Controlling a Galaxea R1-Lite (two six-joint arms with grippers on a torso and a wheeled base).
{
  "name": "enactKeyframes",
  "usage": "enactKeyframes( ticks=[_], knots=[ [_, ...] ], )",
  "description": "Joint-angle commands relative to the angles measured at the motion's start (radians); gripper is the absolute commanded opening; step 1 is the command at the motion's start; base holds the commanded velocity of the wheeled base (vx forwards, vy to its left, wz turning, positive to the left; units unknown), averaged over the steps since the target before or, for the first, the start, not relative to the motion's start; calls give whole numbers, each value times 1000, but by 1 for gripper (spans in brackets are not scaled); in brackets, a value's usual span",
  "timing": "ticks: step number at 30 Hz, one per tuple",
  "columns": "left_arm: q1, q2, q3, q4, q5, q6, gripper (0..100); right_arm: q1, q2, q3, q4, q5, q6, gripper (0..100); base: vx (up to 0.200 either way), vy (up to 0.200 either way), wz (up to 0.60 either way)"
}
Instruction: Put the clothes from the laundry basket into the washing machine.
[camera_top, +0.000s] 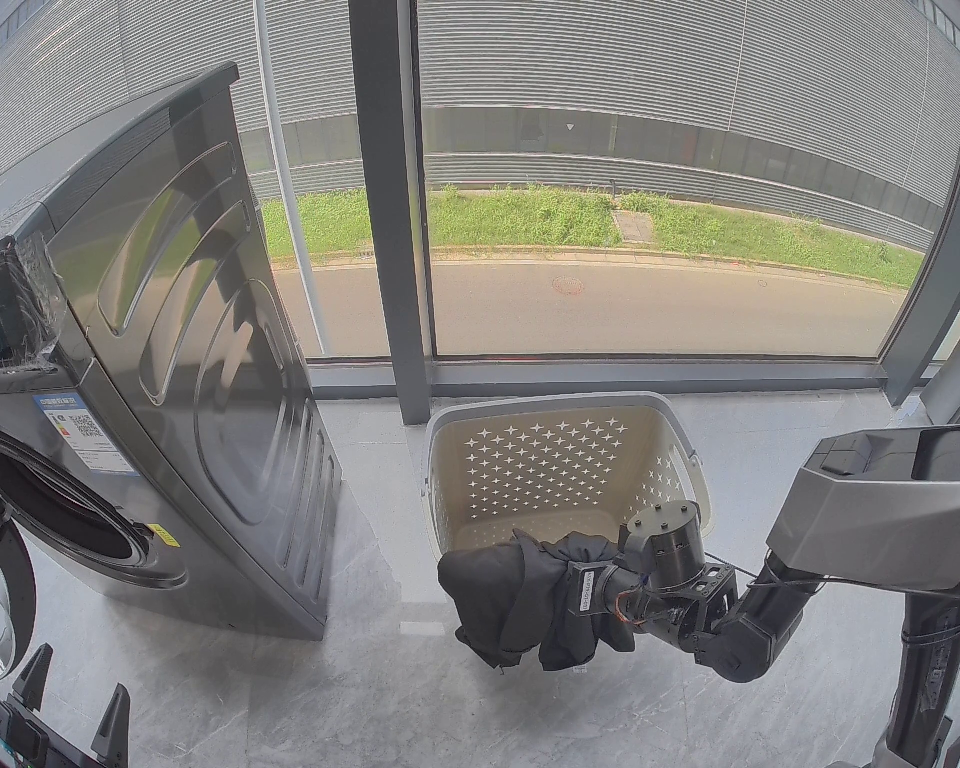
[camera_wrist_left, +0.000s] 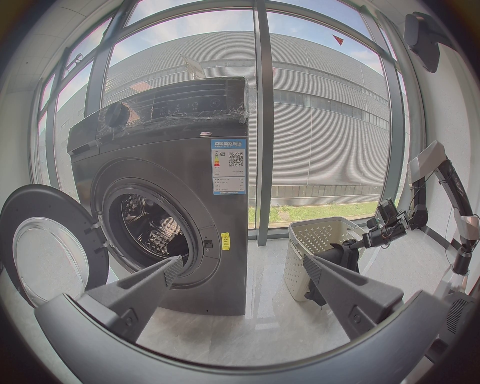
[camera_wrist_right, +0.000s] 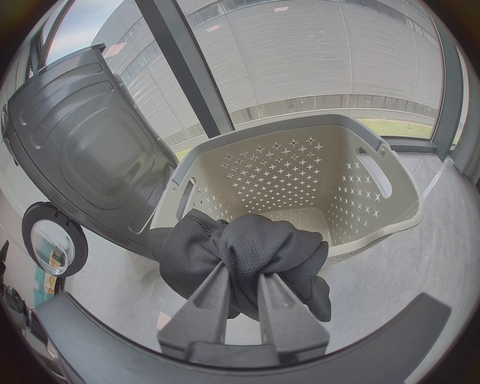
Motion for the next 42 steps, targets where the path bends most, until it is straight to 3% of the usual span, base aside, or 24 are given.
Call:
enactKeyframes(
  ticks=[1,11,12,21,29,32,38,42],
  knots=[
    [0,-16,15,0,0,0,100,0,-28,5,0,0,-1,0,0,0,0],
    [0,-16,16,0,0,0,100,-8,57,-16,-35,3,-2,0,0,0,0],
    [0,-16,15,0,0,0,100,-13,88,-27,-54,2,-7,100,0,0,0],
    [0,-16,15,0,0,0,100,-51,169,-91,-69,3,-21,100,0,0,0],
    [0,-16,15,0,0,0,100,-68,169,-90,-64,-1,-25,100,0,0,0],
    [0,-16,15,0,0,0,100,-70,169,-93,-54,-28,-27,100,0,0,0],
    [0,-16,15,0,0,0,100,-82,182,-104,-57,-35,-27,100,0,0,0],
    [0,-16,15,0,0,0,100,-82,183,-105,-66,-35,-50,100,0,0,0]
  ],
)
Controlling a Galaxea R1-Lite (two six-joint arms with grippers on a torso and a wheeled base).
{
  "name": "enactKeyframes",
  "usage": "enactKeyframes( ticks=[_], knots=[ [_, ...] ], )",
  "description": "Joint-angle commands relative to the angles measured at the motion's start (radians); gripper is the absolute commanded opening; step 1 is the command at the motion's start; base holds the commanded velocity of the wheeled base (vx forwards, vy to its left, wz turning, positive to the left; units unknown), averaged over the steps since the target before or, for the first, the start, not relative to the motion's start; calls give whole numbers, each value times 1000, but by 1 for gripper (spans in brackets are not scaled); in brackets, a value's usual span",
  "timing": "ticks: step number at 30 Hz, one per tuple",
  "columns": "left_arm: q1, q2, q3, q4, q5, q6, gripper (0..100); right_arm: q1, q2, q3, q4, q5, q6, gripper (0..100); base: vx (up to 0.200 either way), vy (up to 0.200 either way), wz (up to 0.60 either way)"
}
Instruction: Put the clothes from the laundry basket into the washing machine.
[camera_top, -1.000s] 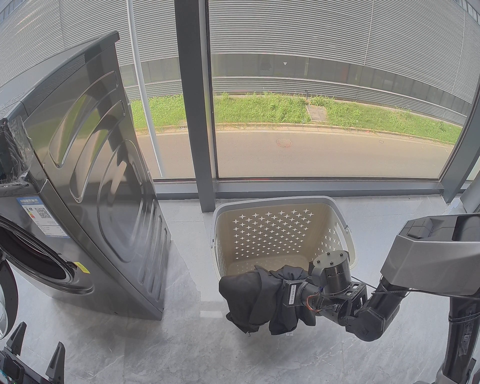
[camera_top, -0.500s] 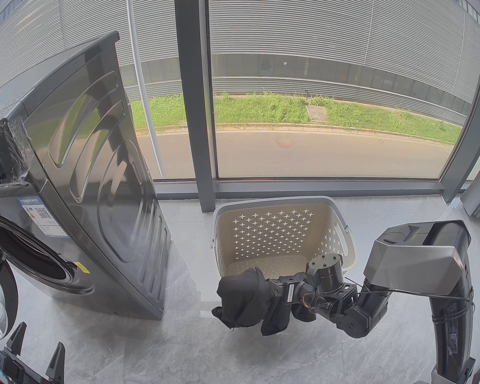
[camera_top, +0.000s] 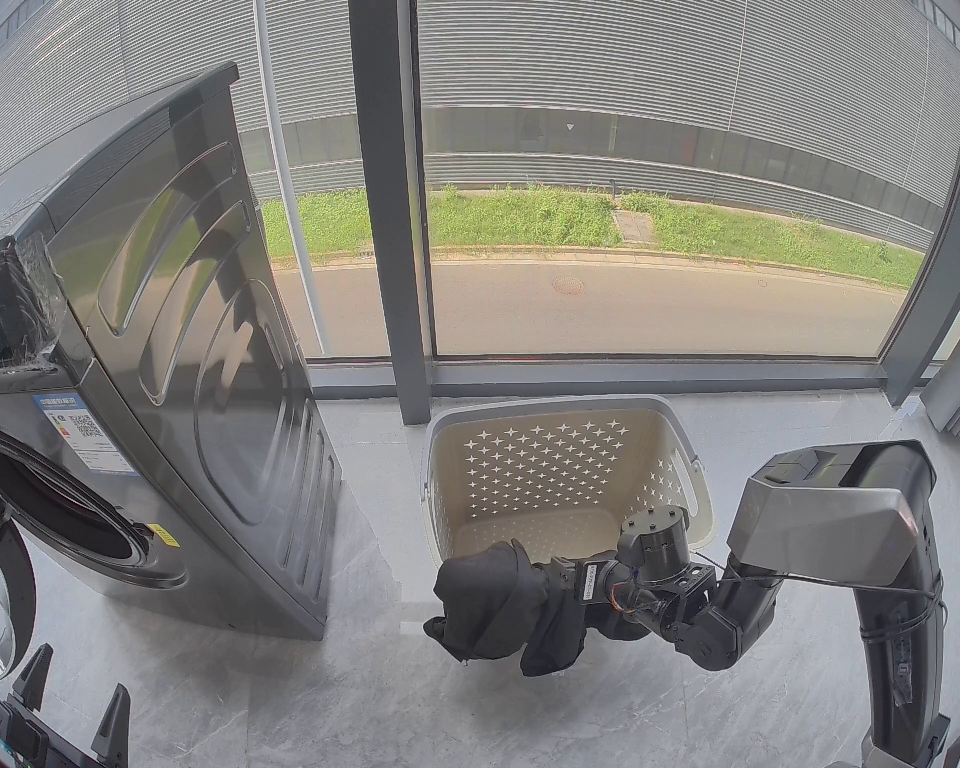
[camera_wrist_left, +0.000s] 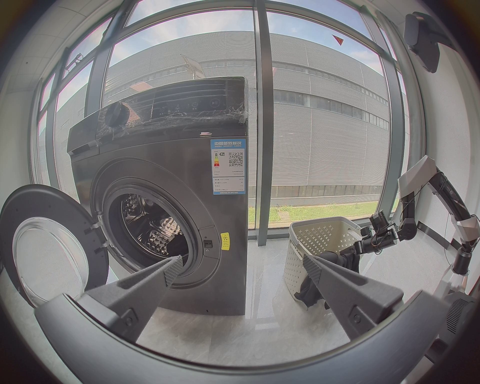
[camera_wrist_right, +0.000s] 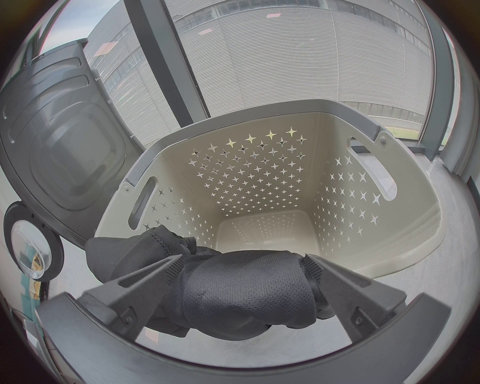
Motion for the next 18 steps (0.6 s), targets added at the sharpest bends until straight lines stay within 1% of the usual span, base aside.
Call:
enactKeyframes(
  ticks=[1,5,11,15,18],
  knots=[
    [0,-16,15,0,0,0,100,-1,6,-1,-5,1,-17,100,0,0,0],
    [0,-16,15,0,0,0,100,9,-10,1,-5,1,-23,100,0,0,0],
    [0,-16,15,0,0,0,100,18,-56,36,12,1,-29,100,0,0,0],
    [0,-16,15,0,0,0,100,7,-31,39,0,1,-60,100,0,0,0],
    [0,-16,15,0,0,0,100,7,-3,33,-3,1,-63,100,0,0,0]
  ],
)
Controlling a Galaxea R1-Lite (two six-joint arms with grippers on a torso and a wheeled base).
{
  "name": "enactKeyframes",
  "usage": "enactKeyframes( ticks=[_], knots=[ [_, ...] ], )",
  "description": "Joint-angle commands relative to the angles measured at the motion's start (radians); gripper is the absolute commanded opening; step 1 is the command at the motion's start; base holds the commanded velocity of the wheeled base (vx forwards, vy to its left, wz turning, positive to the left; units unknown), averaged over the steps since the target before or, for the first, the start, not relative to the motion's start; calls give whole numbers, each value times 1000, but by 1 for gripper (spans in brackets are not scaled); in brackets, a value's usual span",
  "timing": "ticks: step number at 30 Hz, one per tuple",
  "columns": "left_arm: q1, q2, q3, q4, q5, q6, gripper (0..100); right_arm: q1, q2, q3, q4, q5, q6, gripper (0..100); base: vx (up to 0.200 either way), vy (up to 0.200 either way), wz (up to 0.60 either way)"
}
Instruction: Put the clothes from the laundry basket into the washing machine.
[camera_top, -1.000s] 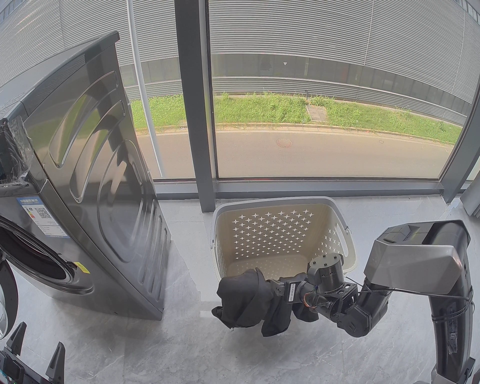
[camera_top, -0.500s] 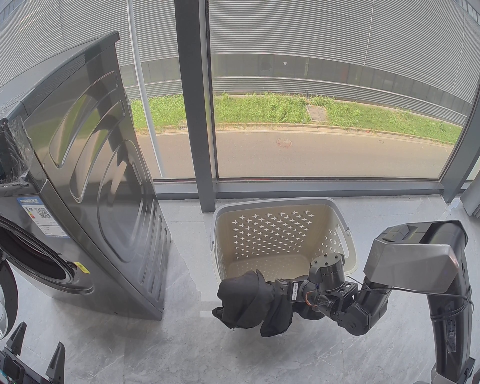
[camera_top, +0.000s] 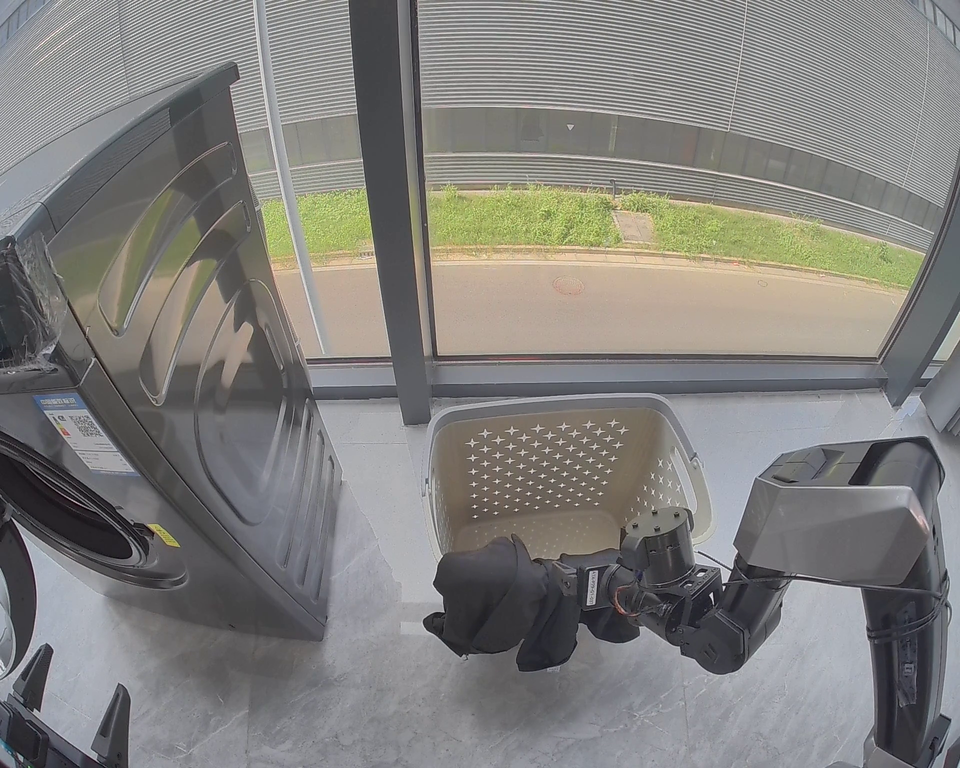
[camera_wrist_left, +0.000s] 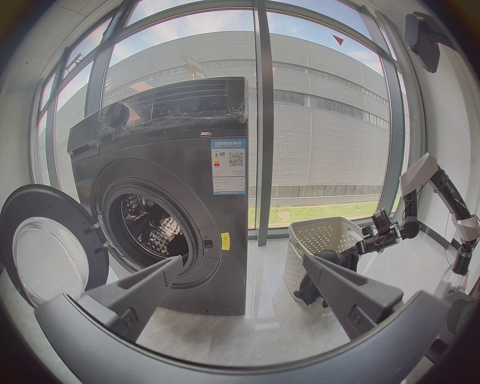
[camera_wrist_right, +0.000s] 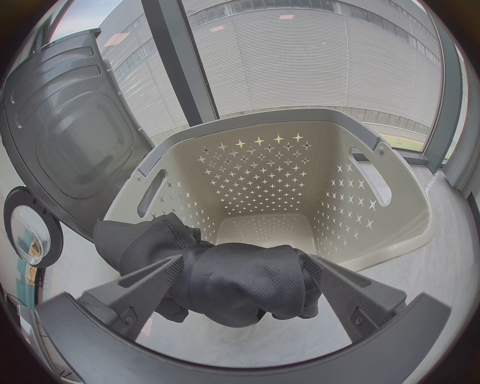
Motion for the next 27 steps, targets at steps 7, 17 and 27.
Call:
enactKeyframes(
  ticks=[7,17,27],
  knots=[
    [0,-16,15,0,5,0,100,-2,20,-4,0,1,-15,0,0,0,0],
    [0,-16,15,0,5,0,100,11,-66,-10,0,1,-12,0,0,0,0],
    [0,-16,15,0,5,0,100,23,-203,46,0,0,-11,0,0,0,0]
  ],
)
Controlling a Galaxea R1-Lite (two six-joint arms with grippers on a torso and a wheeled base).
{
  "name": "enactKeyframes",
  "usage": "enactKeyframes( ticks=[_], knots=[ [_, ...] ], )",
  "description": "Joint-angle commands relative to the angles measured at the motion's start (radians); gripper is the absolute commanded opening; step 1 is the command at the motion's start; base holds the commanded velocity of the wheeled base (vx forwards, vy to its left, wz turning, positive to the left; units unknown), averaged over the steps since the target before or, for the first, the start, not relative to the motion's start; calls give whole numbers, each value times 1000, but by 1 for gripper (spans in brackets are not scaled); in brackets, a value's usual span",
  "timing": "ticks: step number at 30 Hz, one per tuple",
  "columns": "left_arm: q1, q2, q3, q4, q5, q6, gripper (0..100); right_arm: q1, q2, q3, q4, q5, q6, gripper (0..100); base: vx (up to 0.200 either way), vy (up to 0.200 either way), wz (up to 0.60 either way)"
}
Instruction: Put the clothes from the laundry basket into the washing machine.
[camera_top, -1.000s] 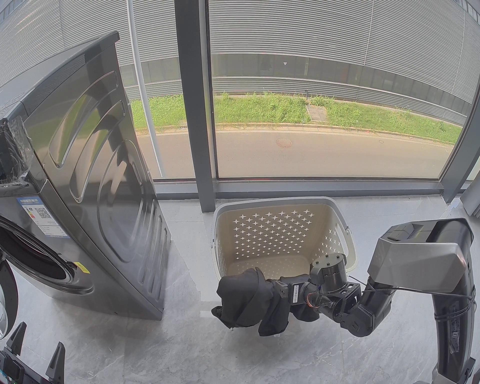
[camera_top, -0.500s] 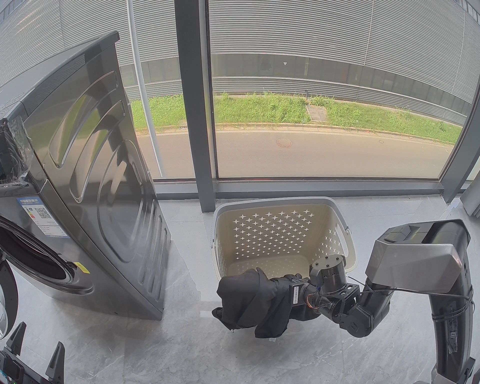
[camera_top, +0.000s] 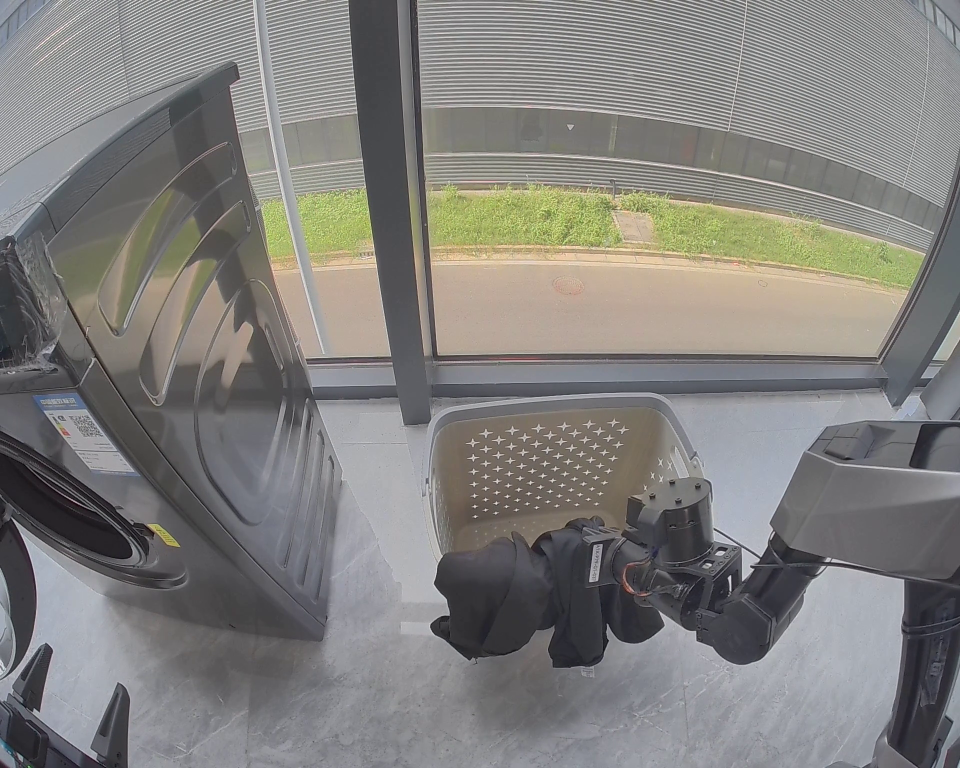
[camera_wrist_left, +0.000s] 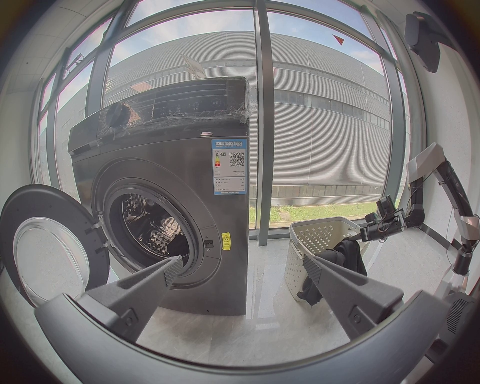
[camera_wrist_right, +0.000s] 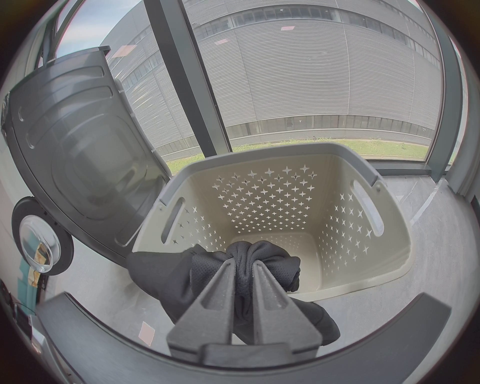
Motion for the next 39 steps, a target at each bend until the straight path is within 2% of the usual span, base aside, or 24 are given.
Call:
enactKeyframes(
  ticks=[1,14,17,23,27,30,34,39],
  knots=[
    [0,-16,15,0,0,0,100,3,-75,31,-12,-1,0,0,0,0,0],
    [0,-16,15,0,0,0,100,54,-251,88,-13,-1,2,0,0,0,0],
    [0,-16,15,0,0,0,100,74,-354,122,-13,-1,2,0,0,0,0],
    [0,-16,15,0,0,0,100,69,-486,156,-12,1,-6,0,0,0,0],
    [0,-16,16,0,0,0,100,25,-607,186,-13,8,-63,0,0,0,0],
    [0,-16,15,0,0,0,100,5,-632,188,-13,10,-69,0,0,0,0],
    [0,-16,15,0,-1,3,100,-47,-708,194,-12,2,-106,0,0,0,0],
    [2,-16,15,0,-3,6,100,-110,-751,185,-10,-1,-173,0,0,0,0]
  ],
)
